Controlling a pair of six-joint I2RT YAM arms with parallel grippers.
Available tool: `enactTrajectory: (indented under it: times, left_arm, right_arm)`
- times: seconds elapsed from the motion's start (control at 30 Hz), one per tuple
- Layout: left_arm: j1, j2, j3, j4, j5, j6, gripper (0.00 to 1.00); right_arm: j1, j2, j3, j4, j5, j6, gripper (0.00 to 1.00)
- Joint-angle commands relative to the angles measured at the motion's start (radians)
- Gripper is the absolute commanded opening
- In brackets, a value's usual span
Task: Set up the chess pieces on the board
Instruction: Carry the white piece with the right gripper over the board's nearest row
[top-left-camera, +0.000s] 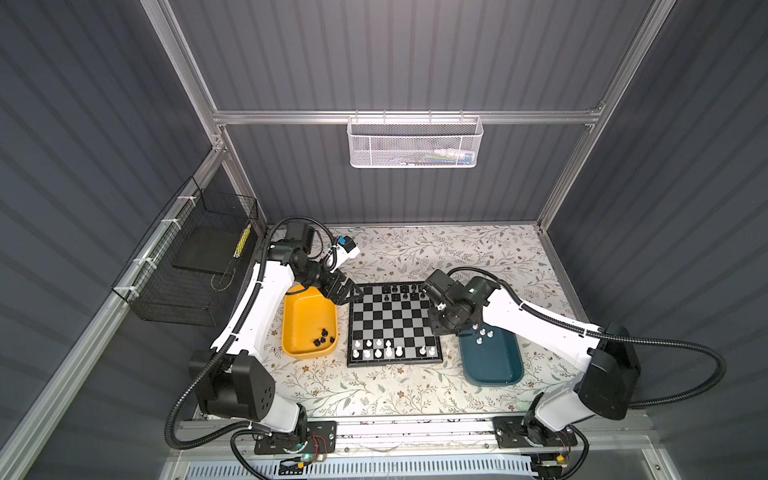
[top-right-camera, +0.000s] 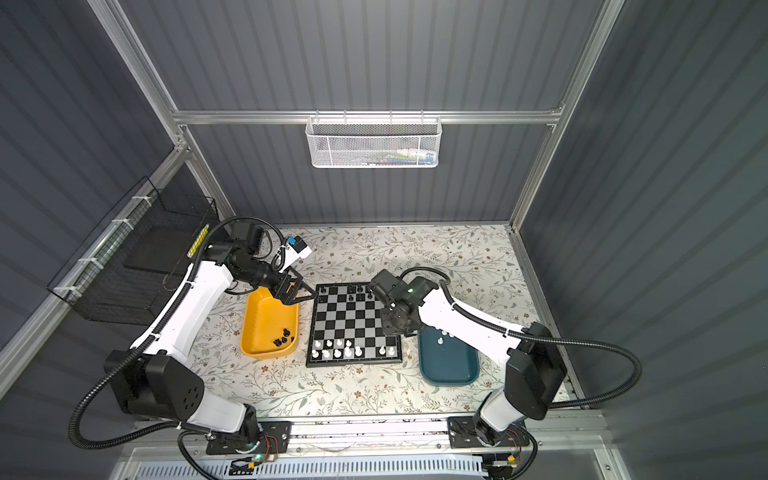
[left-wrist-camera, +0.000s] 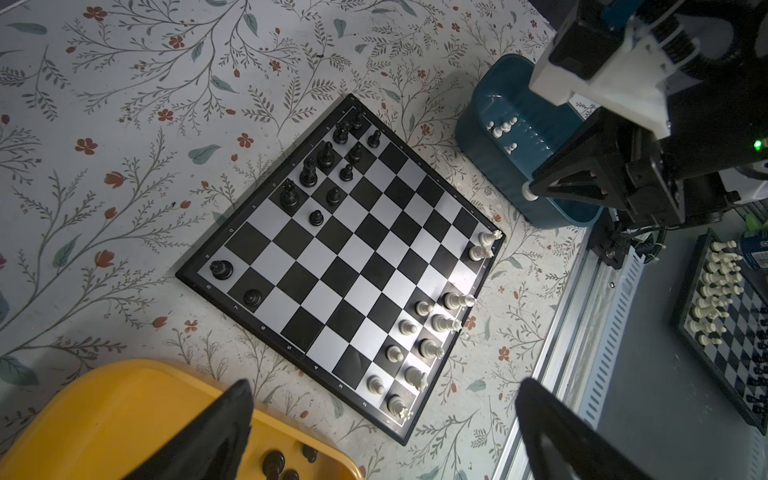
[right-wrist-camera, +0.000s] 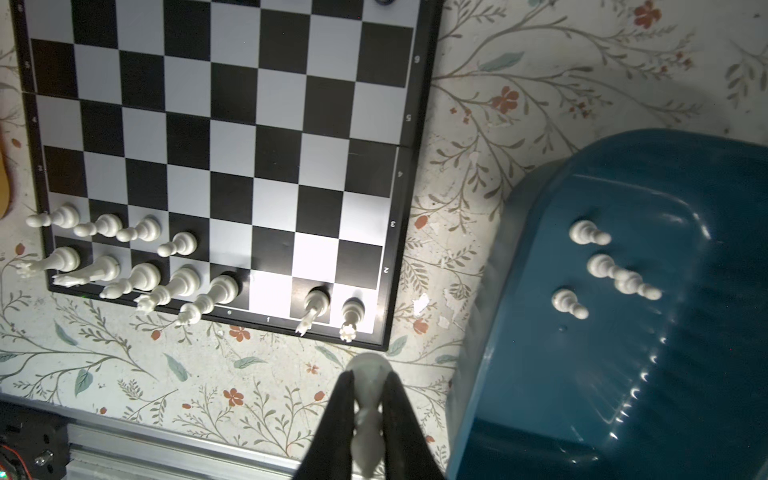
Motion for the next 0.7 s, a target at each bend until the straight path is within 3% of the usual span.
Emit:
enactTrajectory:
  times: [0.0, 0.67]
  left_arm:
    - [-0.005, -0.040, -0.016, -0.007, -0.001, -0.002, 1.00]
    - [-0.005, -0.061, -0.017, -0.006, -0.009, -0.002, 0.99]
  right_arm:
    - [0.035, 0.039, 0.038, -0.015, 0.003, 0.022, 0.16]
    - [0.140, 0.185, 0.080, 0.062, -0.031, 0.049, 0.16]
